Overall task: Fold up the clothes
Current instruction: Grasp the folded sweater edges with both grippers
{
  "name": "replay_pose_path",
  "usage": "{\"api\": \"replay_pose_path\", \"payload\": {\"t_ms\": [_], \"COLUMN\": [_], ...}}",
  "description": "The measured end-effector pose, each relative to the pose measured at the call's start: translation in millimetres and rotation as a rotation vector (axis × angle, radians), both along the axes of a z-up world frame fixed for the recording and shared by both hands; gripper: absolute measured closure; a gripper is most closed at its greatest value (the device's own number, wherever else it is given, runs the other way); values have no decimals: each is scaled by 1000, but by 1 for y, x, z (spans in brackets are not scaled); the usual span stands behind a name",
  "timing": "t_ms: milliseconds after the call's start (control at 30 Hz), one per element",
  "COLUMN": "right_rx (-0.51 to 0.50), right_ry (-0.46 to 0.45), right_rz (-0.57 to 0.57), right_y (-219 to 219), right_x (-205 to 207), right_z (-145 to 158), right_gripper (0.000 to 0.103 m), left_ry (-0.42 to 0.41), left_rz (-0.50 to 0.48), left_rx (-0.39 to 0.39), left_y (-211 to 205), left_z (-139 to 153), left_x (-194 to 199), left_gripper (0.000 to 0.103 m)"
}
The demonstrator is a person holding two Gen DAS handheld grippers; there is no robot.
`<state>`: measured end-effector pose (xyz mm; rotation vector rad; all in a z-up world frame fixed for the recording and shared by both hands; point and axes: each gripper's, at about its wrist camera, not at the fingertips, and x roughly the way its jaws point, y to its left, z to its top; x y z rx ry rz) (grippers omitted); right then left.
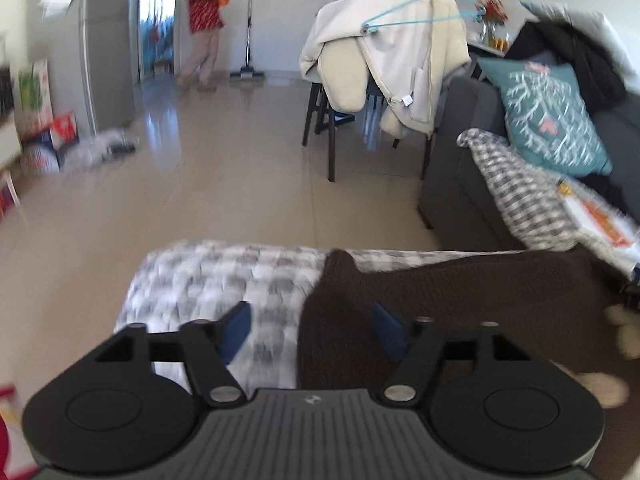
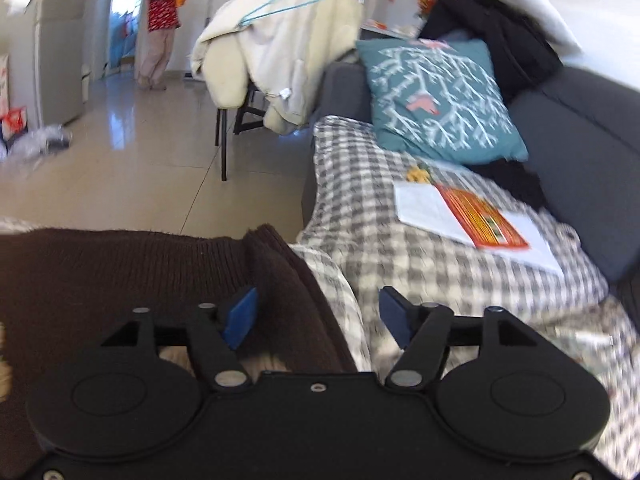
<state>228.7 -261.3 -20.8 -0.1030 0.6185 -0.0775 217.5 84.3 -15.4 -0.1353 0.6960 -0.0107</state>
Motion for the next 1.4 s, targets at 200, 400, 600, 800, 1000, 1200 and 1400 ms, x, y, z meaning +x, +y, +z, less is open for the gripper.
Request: {"api": "replay_pose_path", "payload": {"t_ms": [200,400,600,800,1000,1200,1400], "right_rx": [164,390,580,648,860,1057,1095], "right_ry": [59,171,183,221,222,180,112], "right_rz": [-54,-164,-206,-212,-235,-294,-358], "right_y": [-17,-36,-52,-61,-78,-90,-95], "right_x": [-56,-99,-136,-138,-127,-114,-105], "right_z": [17,14,-4,-16,-24,-40,-59], "right_gripper": [30,30,29,29,29,31,32], "left_ry": [55,172,211,277,287,278,163], "left_rz": [42,109,157,197,272,343,444], "left_rx": [-139,-348,-650,-922,-1077,-1158,-1107], "left_y": [11,26,41,45,47,44,46], "left_z": [19,16,1,-30,-45,-59,-65], "left_x": [-69,-122,-156,-166,-159,-144,-133], "left_gripper": [23,22,22,22,22,22,33]}}
